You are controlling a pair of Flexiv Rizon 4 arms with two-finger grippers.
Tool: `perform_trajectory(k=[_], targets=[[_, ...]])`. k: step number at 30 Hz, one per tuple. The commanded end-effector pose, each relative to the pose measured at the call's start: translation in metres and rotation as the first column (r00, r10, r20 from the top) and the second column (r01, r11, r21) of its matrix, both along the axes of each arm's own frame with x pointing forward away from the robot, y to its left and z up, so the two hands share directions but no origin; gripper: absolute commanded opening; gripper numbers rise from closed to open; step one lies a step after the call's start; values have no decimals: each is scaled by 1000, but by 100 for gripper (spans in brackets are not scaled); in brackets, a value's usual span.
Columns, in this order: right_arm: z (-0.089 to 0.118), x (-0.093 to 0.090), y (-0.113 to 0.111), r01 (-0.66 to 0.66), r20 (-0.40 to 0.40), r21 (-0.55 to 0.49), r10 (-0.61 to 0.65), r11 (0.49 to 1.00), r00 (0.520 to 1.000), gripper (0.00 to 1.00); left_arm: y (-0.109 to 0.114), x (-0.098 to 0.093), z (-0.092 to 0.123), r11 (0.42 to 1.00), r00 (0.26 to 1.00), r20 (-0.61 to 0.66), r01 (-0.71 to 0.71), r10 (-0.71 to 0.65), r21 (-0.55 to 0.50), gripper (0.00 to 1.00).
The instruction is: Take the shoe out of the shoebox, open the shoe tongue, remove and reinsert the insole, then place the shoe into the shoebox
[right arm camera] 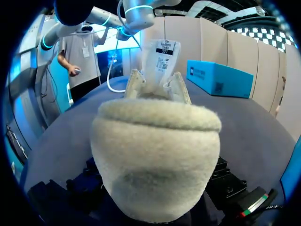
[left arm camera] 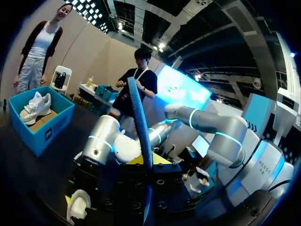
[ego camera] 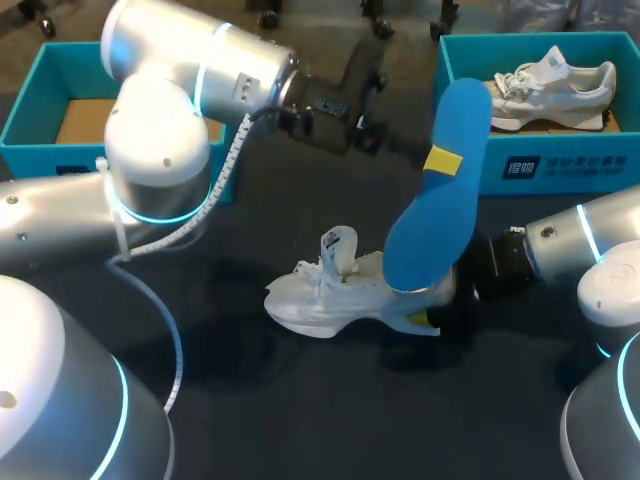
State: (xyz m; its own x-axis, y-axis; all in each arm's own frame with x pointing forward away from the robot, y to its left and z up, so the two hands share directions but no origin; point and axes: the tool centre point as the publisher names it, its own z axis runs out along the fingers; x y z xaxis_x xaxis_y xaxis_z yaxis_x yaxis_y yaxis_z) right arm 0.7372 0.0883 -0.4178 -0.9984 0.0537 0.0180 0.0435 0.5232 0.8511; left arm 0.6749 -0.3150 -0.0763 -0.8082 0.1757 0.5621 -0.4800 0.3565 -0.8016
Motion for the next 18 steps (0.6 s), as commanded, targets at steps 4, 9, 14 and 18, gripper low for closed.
perform_trajectory(k=[4, 9, 14, 18], targets=[[-5, -2, 4, 2, 2, -2, -2, 1000, 1000, 0, -4, 4, 2, 1000, 1000, 1, 14, -14, 15, 0], [-5, -2, 4, 2, 2, -2, -2, 1000, 1000, 0, -4, 4, 2, 1000, 1000, 1, 14, -14, 15, 0], [-5, -2, 4, 2, 2, -2, -2, 1000, 1000, 0, -4, 5, 6, 1000, 1000, -20, 14, -14, -15, 0], [-5, -2, 4, 2, 2, -2, -2, 1000, 1000, 0, -7, 10, 20, 997, 995, -100, 13, -22, -82, 0]])
